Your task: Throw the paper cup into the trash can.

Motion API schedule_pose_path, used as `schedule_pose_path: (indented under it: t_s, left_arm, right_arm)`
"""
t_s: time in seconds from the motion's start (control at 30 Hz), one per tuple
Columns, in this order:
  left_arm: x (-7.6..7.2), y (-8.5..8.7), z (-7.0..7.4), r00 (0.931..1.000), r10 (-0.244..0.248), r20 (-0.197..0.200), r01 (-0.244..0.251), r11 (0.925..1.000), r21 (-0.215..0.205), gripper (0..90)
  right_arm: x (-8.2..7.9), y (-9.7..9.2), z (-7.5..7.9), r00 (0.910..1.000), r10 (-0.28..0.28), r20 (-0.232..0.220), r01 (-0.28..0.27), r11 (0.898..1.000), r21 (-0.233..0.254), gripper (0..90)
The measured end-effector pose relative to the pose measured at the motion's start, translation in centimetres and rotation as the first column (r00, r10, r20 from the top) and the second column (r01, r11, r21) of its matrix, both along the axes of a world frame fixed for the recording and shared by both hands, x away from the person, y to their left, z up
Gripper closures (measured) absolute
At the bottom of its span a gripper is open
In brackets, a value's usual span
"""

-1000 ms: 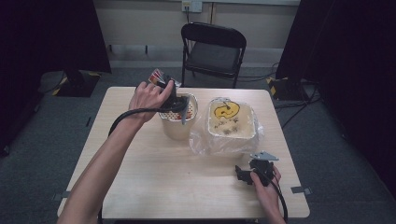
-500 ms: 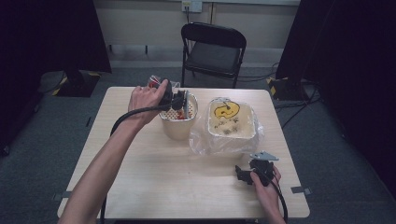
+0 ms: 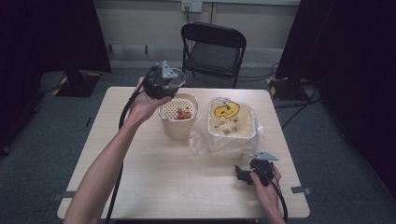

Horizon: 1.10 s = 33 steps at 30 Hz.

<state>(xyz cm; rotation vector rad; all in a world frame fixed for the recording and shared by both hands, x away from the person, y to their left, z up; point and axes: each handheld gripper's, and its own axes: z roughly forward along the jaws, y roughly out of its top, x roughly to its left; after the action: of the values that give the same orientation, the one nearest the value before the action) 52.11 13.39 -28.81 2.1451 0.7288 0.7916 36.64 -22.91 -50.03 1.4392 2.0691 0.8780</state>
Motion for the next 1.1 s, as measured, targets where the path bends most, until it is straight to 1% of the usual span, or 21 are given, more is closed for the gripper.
schedule_pose_path:
  t_s: [0.03,0.1,0.13,0.17,0.2,0.27,0.33,0.37,0.47,0.53,0.57,0.6,0.63,0.7,0.8,0.87,0.9,0.97,1.0,1.07,1.1]
  left_arm:
    - [0.1,0.1,0.2,0.9990,-0.017,-0.041,0.012,0.9937,-0.111,52.9]
    - [0.0,-0.3,0.4,0.9971,-0.044,-0.061,0.030,0.9754,-0.218,52.4]
    - [-0.1,-0.7,0.4,0.9961,-0.057,-0.067,0.039,0.9689,-0.245,52.2]
    - [-0.1,-0.7,0.4,0.9961,-0.057,-0.067,0.039,0.9689,-0.245,52.0]
    - [-0.3,-1.8,0.4,0.9935,-0.076,-0.084,0.052,0.9646,-0.259,51.8]
    - [-0.6,-3.0,0.3,0.9901,-0.109,-0.089,0.078,0.9520,-0.296,51.5]
    - [-0.8,-4.3,0.0,0.9854,-0.134,-0.104,0.095,0.9427,-0.320,51.3]
    - [-1.0,-5.0,-0.1,0.9831,-0.145,-0.113,0.101,0.9414,-0.322,51.2]
    - [-1.5,-7.2,-0.7,0.9767,-0.184,-0.110,0.141,0.9376,-0.318,50.8]
    - [-1.9,-8.5,-1.1,0.9686,-0.220,-0.116,0.175,0.9357,-0.306,50.4]
    - [-1.9,-8.5,-1.1,0.9686,-0.220,-0.116,0.175,0.9357,-0.306,50.1]
    - [-2.2,-9.7,-1.5,0.9623,-0.249,-0.111,0.206,0.9311,-0.301,49.9]
    - [-2.3,-10.2,-1.7,0.9609,-0.251,-0.118,0.205,0.9294,-0.307,49.5]
    - [-2.4,-11.0,-1.8,0.9551,-0.270,-0.123,0.219,0.9219,-0.319,47.6]
    - [-2.5,-11.9,-1.8,0.9542,-0.271,-0.126,0.220,0.9211,-0.322,43.1]
    - [-2.4,-12.3,-1.9,0.9461,-0.294,-0.135,0.237,0.9130,-0.332,43.1]
    - [-2.4,-12.5,-1.9,0.9496,-0.286,-0.129,0.233,0.9187,-0.319,42.8]
    - [-2.4,-12.9,-2.0,0.9448,-0.302,-0.127,0.248,0.9123,-0.326,38.4]
    - [-2.4,-13.0,-2.1,0.9395,-0.317,-0.130,0.260,0.9059,-0.335,30.8]
    - [-2.6,-13.5,-2.3,0.9306,-0.338,-0.141,0.282,0.9070,-0.313,26.6]
    - [-2.7,-13.7,-2.3,0.9307,-0.337,-0.142,0.283,0.9091,-0.306,26.2]
  right_arm:
    - [0.0,0.0,0.0,1.0000,0.000,0.000,0.000,1.000,0.000,8.3]
    - [0.0,0.0,0.0,1.0000,0.000,0.000,0.000,1.000,0.000,8.3]
    - [0.0,0.0,0.0,1.0000,0.000,0.000,0.000,1.000,0.000,8.3]
    - [0.0,0.0,0.0,1.0000,0.000,0.000,0.000,1.000,0.000,8.3]
    - [0.0,0.0,0.0,1.0000,0.000,0.000,0.000,1.000,-0.001,8.3]
    - [0.0,0.0,0.0,1.0000,0.000,0.000,0.000,1.000,-0.001,8.3]
    - [0.0,0.0,0.0,1.0000,0.000,0.000,0.000,1.000,-0.001,8.3]
    - [0.0,0.0,0.0,1.0000,0.000,0.000,0.000,1.000,-0.001,8.3]
    - [0.0,0.0,0.0,1.0000,0.004,-0.001,-0.004,1.000,-0.001,8.2]
    - [0.0,0.0,0.0,1.0000,0.007,-0.001,-0.007,1.000,0.000,8.2]
    - [0.1,-0.1,0.0,1.0000,0.007,0.000,-0.007,1.000,-0.001,8.2]
    - [0.1,-0.1,0.0,1.0000,0.007,-0.001,-0.007,1.000,0.000,8.2]
    - [0.1,-0.1,0.0,1.0000,0.007,-0.001,-0.007,1.000,0.000,8.2]
    - [0.0,0.0,0.0,1.0000,0.006,-0.001,-0.006,1.000,0.000,8.2]
    - [0.1,0.0,0.0,1.0000,0.007,-0.001,-0.007,1.000,0.001,8.3]
    - [0.1,0.0,0.0,1.0000,0.007,-0.001,-0.007,1.000,0.001,8.2]
    - [0.1,0.0,0.0,1.0000,0.008,-0.001,-0.008,1.000,0.002,8.2]
    - [0.1,-0.1,0.0,0.9999,0.010,-0.001,-0.010,1.000,0.003,8.2]
    - [0.1,-0.1,0.0,0.9999,0.010,-0.001,-0.010,1.000,0.002,8.2]
    - [0.1,-0.1,0.0,0.9999,0.011,-0.001,-0.011,1.000,0.002,8.2]
    - [0.1,-0.1,0.0,0.9999,0.011,-0.001,-0.011,1.000,0.002,8.2]
